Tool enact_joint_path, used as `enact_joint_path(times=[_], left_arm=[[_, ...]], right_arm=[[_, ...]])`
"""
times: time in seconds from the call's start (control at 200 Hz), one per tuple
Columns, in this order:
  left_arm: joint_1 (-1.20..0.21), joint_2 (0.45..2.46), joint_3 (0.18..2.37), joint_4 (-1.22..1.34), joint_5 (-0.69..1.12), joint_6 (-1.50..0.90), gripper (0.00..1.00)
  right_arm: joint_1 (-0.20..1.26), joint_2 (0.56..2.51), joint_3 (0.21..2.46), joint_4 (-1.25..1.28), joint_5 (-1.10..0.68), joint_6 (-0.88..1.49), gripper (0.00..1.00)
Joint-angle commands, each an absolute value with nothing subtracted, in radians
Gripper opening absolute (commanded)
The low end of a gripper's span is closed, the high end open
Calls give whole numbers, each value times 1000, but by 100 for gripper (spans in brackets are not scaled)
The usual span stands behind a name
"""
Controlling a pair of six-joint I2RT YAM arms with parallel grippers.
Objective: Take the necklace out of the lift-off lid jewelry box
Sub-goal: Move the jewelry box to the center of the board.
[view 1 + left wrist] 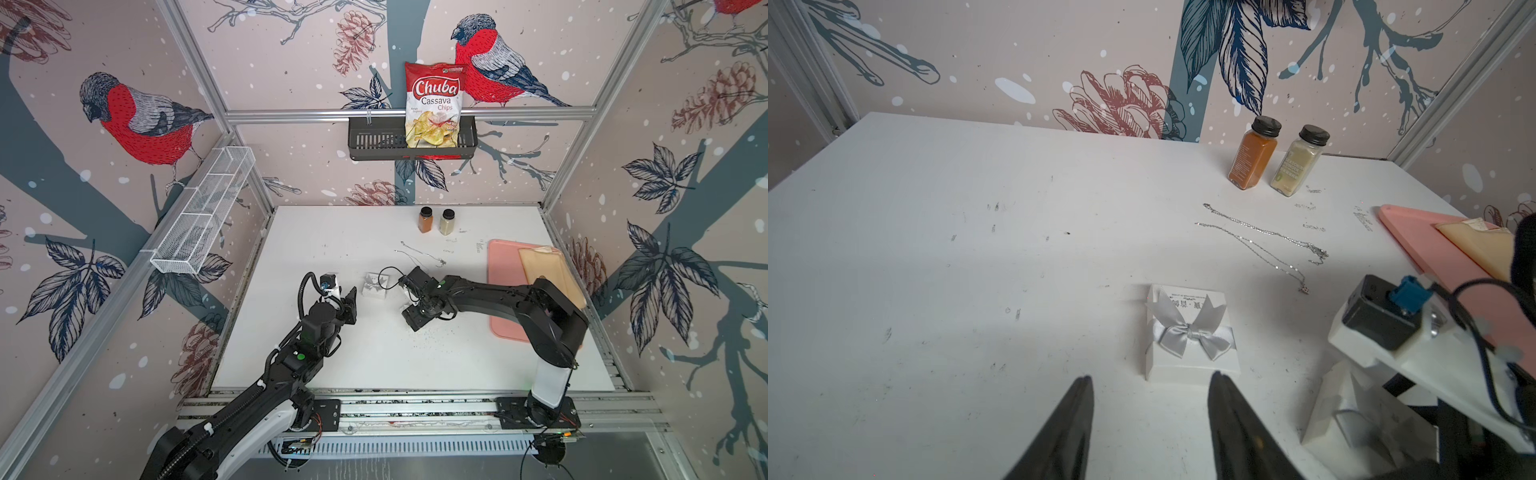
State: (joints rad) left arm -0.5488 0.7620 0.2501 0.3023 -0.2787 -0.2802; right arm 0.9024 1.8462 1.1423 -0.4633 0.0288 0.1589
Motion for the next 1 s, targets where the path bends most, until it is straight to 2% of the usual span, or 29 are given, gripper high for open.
enact_joint_path(times=[0.0,0.335,0.71,0.996], left_arm=[[-546,771,262,302,-264,-266,50],[-545,772,267,293,-262,-262,51],[-542,787,270,305,-255,-258,52],[-514,835,296,313,-218,-265,52]], right_arm=[[862,1823,1120,-459,70,189,79],[767,1801,1115,-469,132,246,80],[751,1781,1112,-500,188,267,83],[774,1678,1155,-461,112,208,86]])
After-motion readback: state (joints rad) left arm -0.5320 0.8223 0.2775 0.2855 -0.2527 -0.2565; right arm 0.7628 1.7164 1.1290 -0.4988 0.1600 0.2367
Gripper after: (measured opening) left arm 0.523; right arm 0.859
